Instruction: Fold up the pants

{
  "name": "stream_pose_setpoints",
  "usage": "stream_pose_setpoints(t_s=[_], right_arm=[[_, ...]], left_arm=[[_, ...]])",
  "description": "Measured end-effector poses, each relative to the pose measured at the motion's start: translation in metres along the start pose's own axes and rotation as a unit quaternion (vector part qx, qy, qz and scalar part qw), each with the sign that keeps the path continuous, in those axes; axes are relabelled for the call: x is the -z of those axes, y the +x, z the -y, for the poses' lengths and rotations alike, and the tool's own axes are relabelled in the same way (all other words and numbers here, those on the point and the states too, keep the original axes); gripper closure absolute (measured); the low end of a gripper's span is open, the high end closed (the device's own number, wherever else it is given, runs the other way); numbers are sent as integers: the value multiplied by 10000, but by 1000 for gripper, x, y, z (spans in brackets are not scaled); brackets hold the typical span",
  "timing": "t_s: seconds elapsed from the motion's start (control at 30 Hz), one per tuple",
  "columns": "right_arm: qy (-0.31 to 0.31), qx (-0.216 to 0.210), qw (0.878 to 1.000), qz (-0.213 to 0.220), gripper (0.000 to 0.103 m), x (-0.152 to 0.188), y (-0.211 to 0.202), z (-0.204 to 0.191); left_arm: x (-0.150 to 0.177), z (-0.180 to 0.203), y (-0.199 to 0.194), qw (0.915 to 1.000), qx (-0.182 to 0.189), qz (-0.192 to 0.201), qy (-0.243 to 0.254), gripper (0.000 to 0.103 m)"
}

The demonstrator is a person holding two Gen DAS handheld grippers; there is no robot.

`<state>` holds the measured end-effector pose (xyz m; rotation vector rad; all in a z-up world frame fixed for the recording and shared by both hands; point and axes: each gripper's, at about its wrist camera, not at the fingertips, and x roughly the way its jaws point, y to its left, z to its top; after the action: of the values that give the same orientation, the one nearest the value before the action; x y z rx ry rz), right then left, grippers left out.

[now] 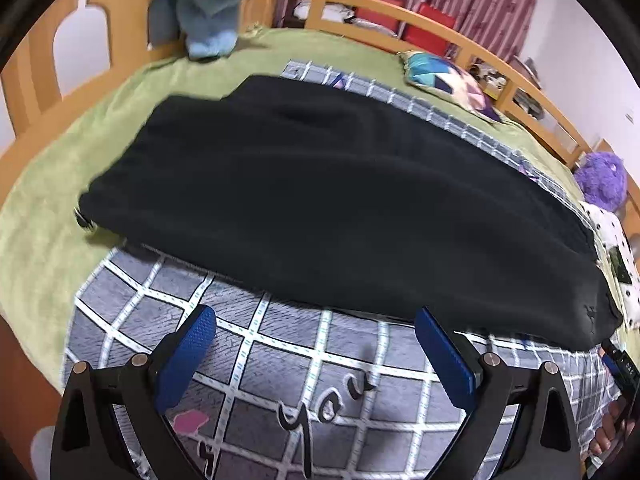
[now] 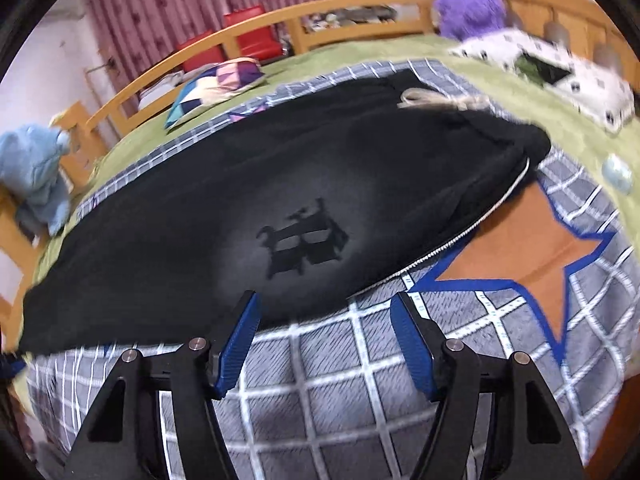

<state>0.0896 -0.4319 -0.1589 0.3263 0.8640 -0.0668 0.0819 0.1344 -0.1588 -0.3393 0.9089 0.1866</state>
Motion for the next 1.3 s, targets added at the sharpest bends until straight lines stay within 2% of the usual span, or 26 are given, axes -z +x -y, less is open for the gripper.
stream_pose_setpoints(t_s=[0.17,0.33,0.37,0.4,0.43,0.47,0.5,0.53,0.67,0.77,0.93,1.13,1.3], right_arm=[[204,61,9995,-231,36,-2,29,8],[254,-27,9995,-160,36,-3,43,5],[299,-29,9995,-140,37,-5,45,4],[380,-31,9992,-96,47,-7,47,5],[444,-38,9990,-71,71,-10,49,6],[460,-40,9989,-94,81,-14,52,6],[437,-26,9989,-148,86,-18,54,5],[421,-29,9991,-109,89,-21,51,4],[163,-79,9996,238,92,-44,30,-11],[-70,-70,9991,417,92,-74,20,-28],[-278,-135,9978,590,93,-123,24,-51],[-399,-177,9963,746,94,-181,52,-73],[-342,-155,9965,748,94,-227,96,-89]], left_arm=[[1,-12,31,9987,216,-271,-364,7],[-8,-13,45,9987,247,-140,-421,8],[-11,-14,48,9984,262,-134,-482,11],[-15,-16,49,9980,250,-128,-570,19],[-18,-17,50,9976,235,-103,-637,27],[-22,-18,51,9976,159,-69,-672,49],[-26,-19,52,9979,74,-54,-641,74],[-31,-19,52,9984,-3,-52,-562,85],[-59,-16,38,9986,257,118,-457,88],[-86,-3,25,9987,215,396,-229,88],[-130,11,27,9979,202,599,-149,88],[-193,34,44,9960,67,876,164,89],[-241,59,83,9944,-78,990,351,88]])
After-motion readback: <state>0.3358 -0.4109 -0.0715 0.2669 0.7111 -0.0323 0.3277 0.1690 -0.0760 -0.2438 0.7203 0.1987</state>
